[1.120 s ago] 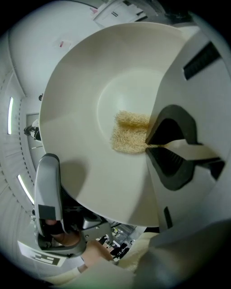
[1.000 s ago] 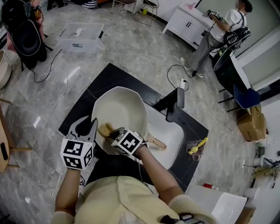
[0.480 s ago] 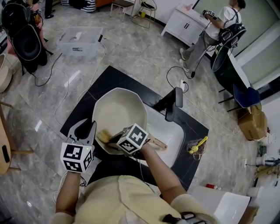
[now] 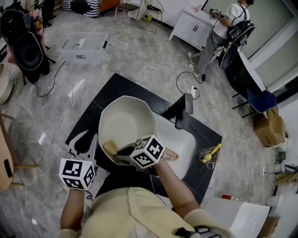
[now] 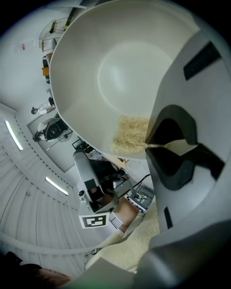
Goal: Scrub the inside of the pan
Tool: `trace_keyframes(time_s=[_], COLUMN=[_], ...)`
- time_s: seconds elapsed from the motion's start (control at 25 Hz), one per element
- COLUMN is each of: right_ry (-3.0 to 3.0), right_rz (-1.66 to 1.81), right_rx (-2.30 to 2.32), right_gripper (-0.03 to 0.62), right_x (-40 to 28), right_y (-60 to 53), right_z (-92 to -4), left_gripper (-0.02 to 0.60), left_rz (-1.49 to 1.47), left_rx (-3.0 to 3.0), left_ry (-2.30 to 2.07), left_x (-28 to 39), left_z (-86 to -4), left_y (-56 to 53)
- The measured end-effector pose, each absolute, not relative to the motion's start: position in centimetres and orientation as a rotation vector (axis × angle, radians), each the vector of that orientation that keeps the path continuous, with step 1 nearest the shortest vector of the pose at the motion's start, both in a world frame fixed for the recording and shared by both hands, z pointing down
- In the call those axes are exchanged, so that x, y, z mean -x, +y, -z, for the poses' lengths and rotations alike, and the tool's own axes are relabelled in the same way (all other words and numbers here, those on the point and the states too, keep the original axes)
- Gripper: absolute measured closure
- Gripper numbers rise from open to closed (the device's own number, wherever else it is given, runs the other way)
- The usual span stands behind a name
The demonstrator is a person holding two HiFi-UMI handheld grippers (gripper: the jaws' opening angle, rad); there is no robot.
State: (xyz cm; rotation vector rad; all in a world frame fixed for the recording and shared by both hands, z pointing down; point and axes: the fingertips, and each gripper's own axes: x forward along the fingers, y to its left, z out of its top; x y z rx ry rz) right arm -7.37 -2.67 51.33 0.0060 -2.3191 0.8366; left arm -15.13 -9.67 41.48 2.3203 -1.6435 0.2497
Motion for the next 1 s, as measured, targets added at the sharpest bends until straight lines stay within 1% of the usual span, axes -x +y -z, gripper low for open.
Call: trace_keyframes(time_s=[0.44,1.0], right_ry=[-2.589,-2.827], right_rz=[-0.956,-0.999], right_rx=[-0.170,-0.527], right_gripper=[0.562,0.562], right_x=[5.9,1.6], right_y=[-4.5,-8.2], right_z=[-44.8,-38.8], left_gripper=[0.500,0.500], left_rz=[-0.131,-0.099], left_rx=[-2.330,-2.401], left_ry=[-1.595,-1.550], left_x=[14.7,13.2], left_z=[-39.5,-36.3], left_y=[-9.7,-9.8])
